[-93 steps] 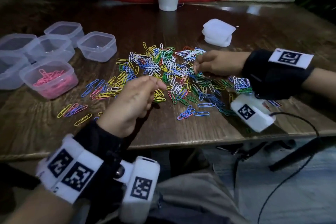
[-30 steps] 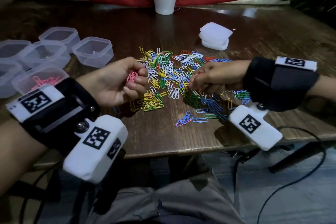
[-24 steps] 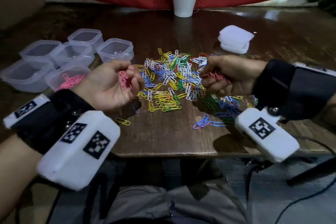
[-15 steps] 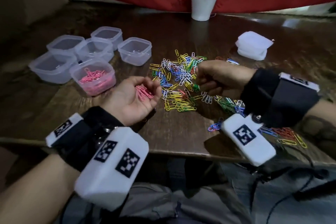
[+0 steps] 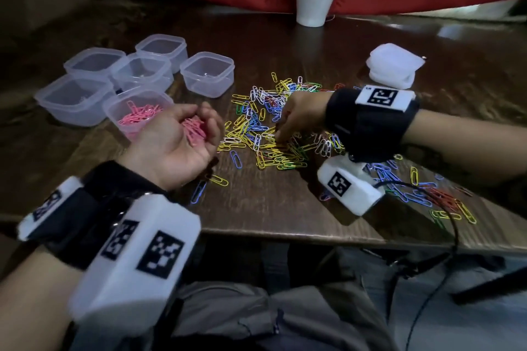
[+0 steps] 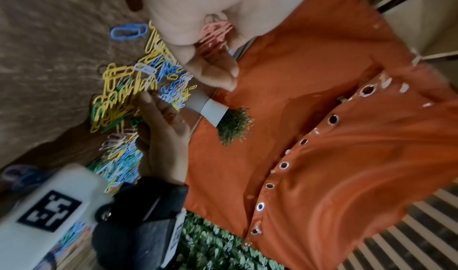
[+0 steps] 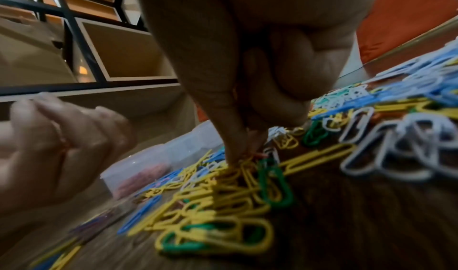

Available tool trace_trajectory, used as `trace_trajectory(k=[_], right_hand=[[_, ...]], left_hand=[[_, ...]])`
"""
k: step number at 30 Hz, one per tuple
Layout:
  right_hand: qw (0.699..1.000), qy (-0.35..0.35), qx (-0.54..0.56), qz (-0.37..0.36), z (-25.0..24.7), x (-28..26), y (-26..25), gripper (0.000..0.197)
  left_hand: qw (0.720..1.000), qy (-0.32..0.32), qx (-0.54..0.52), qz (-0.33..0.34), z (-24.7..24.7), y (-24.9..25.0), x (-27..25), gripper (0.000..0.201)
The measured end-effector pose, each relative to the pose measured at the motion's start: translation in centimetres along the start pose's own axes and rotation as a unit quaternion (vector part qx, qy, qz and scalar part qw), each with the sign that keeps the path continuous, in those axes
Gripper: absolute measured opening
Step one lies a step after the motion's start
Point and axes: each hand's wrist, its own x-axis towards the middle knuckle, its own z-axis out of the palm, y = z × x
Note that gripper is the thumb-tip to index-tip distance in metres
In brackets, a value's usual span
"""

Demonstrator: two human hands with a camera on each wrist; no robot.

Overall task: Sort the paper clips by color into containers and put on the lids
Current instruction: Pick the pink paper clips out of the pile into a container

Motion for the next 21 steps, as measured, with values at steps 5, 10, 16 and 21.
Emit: trace_trajectory(k=[5,10,16,21], right_hand=[[0.989,-0.018,0.142,0.038,-1.0,0.9,1.4,0.029],[0.915,-0.055,0.397,0.050,-1.8,0.5,1.5,0.029],[0.902,-0.098,0.418,-0.054,-0.4,-0.5,-2.3,0.023],[0.968,-0.078,0.188,-0.148,1.1,0.3,-5.8,0.022]], left_hand=[[0.999,0.006,0.021,0.026,-4.4,3.8,-1.9,0.018],[0.979,0.016,0.202,-0.024,-5.6,5.1,-3.4,0.029],[0.820,0.093,0.562,0.060,-4.7,3.7,-2.9,0.013],[0.550,0.104,0.811,0.170,-5.1,4.3,-2.4,0.016]])
